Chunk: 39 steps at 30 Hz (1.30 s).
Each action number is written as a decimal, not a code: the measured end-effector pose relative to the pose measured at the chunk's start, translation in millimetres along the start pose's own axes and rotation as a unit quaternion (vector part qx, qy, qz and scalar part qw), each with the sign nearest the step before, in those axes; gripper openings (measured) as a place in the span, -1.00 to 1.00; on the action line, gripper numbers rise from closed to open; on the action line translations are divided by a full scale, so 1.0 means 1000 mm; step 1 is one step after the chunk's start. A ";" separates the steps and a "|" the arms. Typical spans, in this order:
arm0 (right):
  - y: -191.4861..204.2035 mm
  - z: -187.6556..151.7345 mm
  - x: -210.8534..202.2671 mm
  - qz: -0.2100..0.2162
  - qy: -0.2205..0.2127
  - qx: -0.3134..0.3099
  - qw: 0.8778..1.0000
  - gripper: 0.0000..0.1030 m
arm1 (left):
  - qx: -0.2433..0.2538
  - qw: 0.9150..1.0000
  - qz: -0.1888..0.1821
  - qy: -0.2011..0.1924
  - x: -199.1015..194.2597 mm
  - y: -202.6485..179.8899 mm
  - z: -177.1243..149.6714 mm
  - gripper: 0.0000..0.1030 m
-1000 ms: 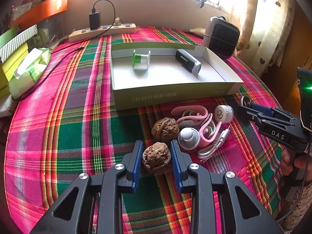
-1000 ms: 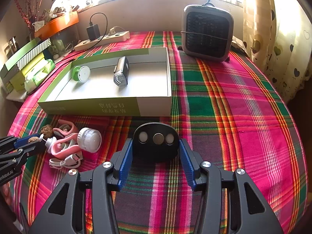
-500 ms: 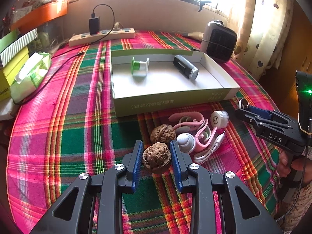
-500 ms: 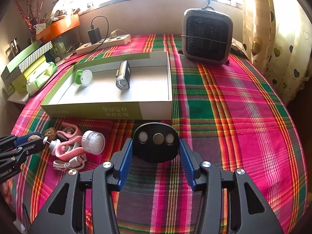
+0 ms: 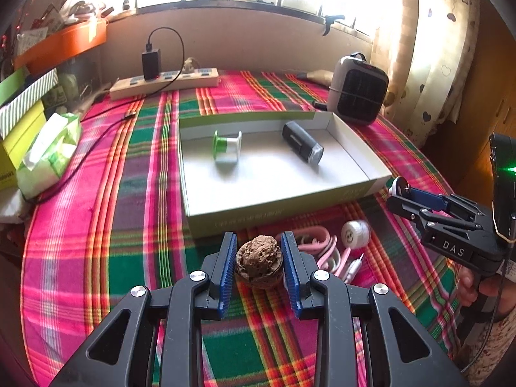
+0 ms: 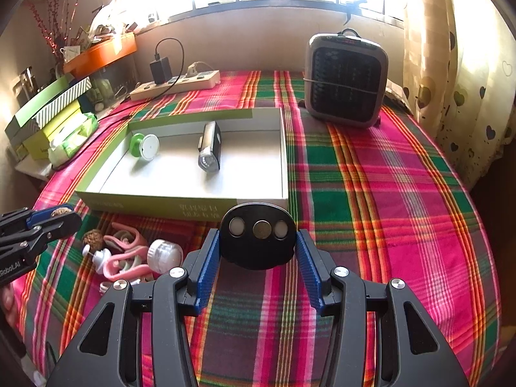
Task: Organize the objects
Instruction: 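Carry the walnut with the left tool while the right tool carries the remote into the box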
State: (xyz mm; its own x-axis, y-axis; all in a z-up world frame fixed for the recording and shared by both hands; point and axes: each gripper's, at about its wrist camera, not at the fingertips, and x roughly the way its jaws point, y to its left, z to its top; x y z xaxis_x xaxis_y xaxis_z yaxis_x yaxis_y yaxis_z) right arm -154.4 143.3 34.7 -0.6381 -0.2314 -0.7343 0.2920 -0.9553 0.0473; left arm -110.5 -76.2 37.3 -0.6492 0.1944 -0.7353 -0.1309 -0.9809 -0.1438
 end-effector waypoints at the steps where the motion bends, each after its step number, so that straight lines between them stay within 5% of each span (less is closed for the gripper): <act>1: 0.000 0.001 0.000 0.000 -0.001 0.000 1.000 -0.06 | 0.000 1.000 0.000 -0.001 0.001 0.000 0.002 -0.49; 39: 0.008 0.083 0.067 0.007 0.004 -0.052 0.999 -0.06 | 0.019 1.000 -0.005 0.016 0.077 -0.003 0.074 -0.49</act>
State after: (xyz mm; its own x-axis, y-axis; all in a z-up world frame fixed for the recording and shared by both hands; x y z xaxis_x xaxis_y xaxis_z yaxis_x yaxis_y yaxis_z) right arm -254.3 105.1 42.3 -0.6285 -0.2425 -0.7391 0.3735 -0.9275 -0.0133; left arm -215.4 -57.8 30.1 -0.6242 0.2033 -0.7543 -0.1660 -0.9780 -0.1262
